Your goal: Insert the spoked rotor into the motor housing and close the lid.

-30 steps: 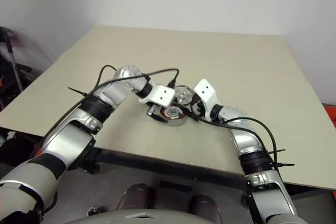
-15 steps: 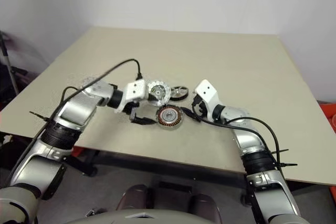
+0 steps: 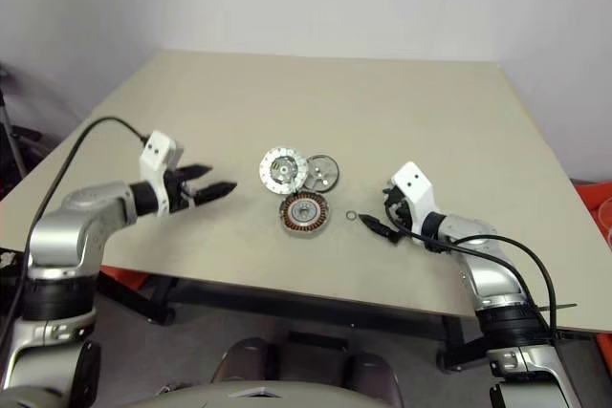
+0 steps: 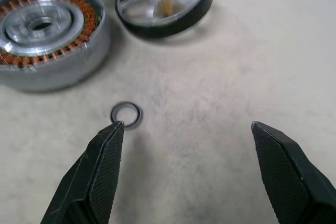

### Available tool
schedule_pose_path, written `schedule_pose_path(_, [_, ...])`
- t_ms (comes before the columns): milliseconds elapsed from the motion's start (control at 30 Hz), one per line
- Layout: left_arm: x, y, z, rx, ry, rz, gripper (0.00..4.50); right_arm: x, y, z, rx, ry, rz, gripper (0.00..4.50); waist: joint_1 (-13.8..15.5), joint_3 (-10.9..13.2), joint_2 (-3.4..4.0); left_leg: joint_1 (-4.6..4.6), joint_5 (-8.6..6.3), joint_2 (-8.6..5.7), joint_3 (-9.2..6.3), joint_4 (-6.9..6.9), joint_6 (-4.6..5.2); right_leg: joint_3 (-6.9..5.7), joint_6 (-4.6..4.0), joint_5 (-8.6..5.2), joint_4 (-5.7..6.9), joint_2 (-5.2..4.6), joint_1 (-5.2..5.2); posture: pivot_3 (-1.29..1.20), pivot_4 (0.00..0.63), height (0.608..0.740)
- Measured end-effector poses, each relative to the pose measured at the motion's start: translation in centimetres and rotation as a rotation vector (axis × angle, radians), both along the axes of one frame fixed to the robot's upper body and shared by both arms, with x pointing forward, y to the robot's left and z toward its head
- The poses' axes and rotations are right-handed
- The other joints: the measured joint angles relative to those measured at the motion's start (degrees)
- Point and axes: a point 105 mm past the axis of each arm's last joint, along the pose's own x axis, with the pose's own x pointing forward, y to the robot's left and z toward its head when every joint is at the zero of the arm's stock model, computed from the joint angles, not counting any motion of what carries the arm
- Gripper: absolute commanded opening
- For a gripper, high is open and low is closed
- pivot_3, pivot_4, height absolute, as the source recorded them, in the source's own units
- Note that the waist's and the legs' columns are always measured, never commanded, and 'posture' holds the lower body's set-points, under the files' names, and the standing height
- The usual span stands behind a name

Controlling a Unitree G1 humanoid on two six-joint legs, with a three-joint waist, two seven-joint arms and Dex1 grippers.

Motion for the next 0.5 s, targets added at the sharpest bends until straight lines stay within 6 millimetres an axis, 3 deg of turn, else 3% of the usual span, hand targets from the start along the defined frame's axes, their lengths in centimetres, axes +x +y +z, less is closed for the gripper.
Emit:
schedule_pose_path(100, [-1.5, 0.3, -2.4, 0.059, 0.066, -0.013, 4.47, -0.6, 0.4, 0.0, 0.024, 0.018, 0.018, 4.41, 0.32, 0.01, 0.01, 0.42, -0.01, 0.00, -0.02, -0.04, -0.01, -0.01, 0.10, -0.06, -0.07, 0.01, 0.47, 0.00, 0.000, 0.740])
schedule_pose_path(233, [-1.8, 0.2, -3.6, 0.115, 0.065, -0.022, 4.47, -0.9, 0.5, -0.2, 0.028, 0.033, 0.016, 4.41, 0.20, 0.01, 0.00, 0.87, 0.00, 0.07, -0.04, -0.16, -0.03, -0.01, 0.24, -0.03, -0.58, 0.12, 0.96, 0.00, 0.000, 0.740])
schedule_pose_path(500, [0.3, -2.2, -1.2, 0.032, -0.035, -0.011, 4.47, 0.5, 3.1, -1.6, 0.034, 0.035, 0.027, 4.41, -0.24, 0.01, -0.02, 1.02, 0.02, 0.03, -0.03, -0.18, -0.07, 0.06, 0.29, 0.02, -0.62, 0.12, 1.07, 0.00, 0.000, 0.740])
